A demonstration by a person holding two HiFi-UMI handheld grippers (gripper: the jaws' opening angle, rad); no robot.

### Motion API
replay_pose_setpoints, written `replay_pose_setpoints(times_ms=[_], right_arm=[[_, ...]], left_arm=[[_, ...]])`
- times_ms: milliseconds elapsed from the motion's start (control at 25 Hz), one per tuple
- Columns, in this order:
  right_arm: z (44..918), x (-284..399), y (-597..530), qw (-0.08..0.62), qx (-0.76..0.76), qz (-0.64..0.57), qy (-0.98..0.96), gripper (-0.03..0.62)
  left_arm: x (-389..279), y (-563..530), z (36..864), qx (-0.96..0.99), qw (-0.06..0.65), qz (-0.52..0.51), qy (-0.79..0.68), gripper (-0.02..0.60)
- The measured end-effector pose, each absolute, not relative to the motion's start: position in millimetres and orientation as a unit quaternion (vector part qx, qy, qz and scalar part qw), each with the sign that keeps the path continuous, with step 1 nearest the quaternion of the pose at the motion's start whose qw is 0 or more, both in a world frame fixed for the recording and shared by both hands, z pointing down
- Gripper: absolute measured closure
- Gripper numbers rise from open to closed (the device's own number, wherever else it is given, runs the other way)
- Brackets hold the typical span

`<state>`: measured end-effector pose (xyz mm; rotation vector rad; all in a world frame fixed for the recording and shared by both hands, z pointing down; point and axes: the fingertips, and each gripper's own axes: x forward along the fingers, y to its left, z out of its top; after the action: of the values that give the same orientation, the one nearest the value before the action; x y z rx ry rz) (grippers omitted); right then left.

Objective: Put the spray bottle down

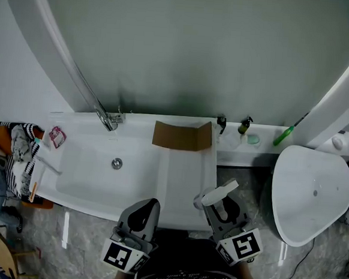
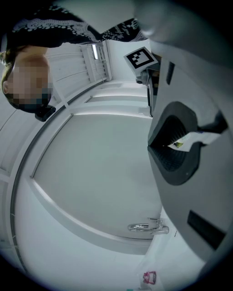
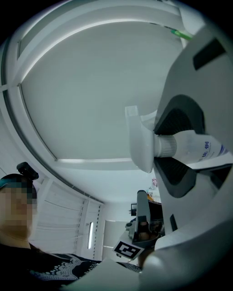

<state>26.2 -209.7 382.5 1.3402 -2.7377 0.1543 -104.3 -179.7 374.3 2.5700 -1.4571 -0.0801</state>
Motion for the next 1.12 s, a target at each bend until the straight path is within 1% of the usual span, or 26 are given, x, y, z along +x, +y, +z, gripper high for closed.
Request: replay_pose_setpoints(times_ms=[120,560,1120], right_arm=[[382,23,-211,0.046,0.439,0.054,-0.896,0.439],[384,14,-226,0.049,0.443,0.046,-0.894,0.439],[413,-13,-295,0.073,0.423,0.025,-0.903,0.439]], left_arm=[[-106,-185,368,0.864,0.091,-0.045,-0.493,0.580],[-117,-199,364,0.866,0.083,-0.051,-0.490,0.580],[-136,-219,360,0.854,0.080,-0.058,-0.511,0.580]])
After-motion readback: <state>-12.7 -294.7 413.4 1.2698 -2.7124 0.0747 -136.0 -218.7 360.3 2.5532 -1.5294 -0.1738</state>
